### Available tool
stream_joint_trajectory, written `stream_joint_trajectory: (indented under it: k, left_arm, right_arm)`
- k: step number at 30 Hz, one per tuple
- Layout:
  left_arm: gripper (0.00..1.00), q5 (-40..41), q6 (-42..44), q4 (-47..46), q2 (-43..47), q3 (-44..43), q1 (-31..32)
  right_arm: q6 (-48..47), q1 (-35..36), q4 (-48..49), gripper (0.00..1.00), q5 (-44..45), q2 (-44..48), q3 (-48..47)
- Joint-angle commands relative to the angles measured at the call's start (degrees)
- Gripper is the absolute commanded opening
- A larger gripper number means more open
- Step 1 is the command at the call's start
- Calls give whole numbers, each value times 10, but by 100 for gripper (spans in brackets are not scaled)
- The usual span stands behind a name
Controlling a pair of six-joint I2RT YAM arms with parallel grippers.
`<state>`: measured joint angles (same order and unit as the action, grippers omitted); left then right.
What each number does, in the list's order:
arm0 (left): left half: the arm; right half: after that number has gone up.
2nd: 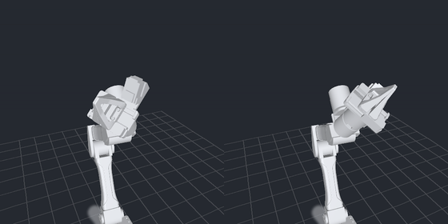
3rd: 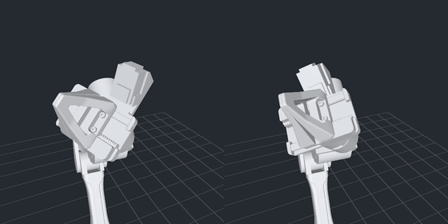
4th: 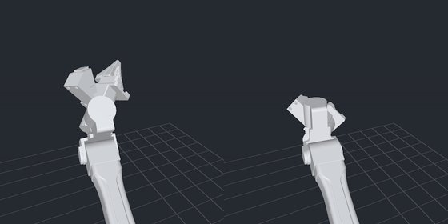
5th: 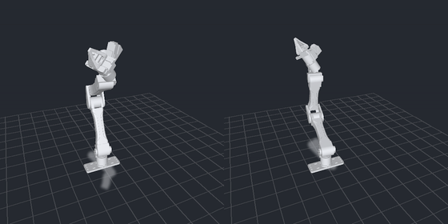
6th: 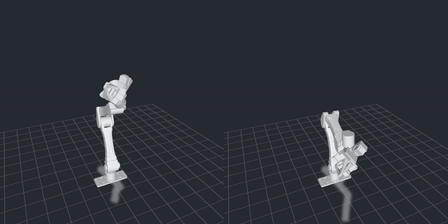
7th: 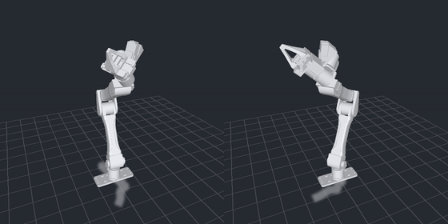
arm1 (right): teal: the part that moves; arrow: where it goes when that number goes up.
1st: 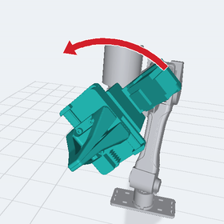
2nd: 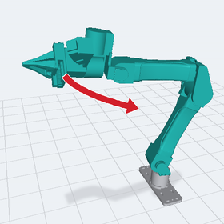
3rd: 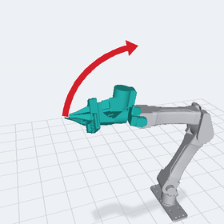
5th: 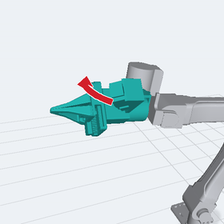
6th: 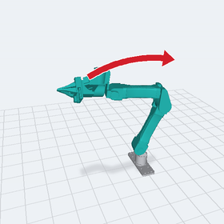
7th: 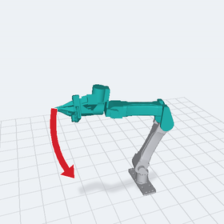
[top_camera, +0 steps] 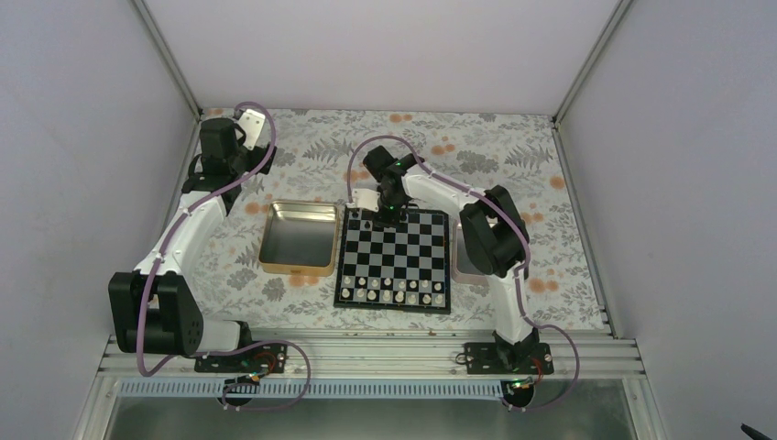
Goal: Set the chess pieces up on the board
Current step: Place the chess piece on the chessboard.
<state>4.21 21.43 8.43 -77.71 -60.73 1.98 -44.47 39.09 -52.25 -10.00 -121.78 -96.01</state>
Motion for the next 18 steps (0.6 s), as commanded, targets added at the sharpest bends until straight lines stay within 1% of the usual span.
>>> stream_joint_trajectory:
  k: [1,13,16,18]
  left_arm:
    - [100,-12,0,-8,9,0,-4]
    - [100,-17,2,-8,8,2,-4]
    - [100,-19,3,-8,7,2,-4]
    - [100,-19,3,-8,7,2,-4]
  right_arm:
    - [3,6,0,10,-11,-13,-4]
    - [5,6,-8,12,-11,-18,-11]
    - [8,6,-9,15,-12,-16,-13]
    - [11,6,-9,19,-14,-12,-14]
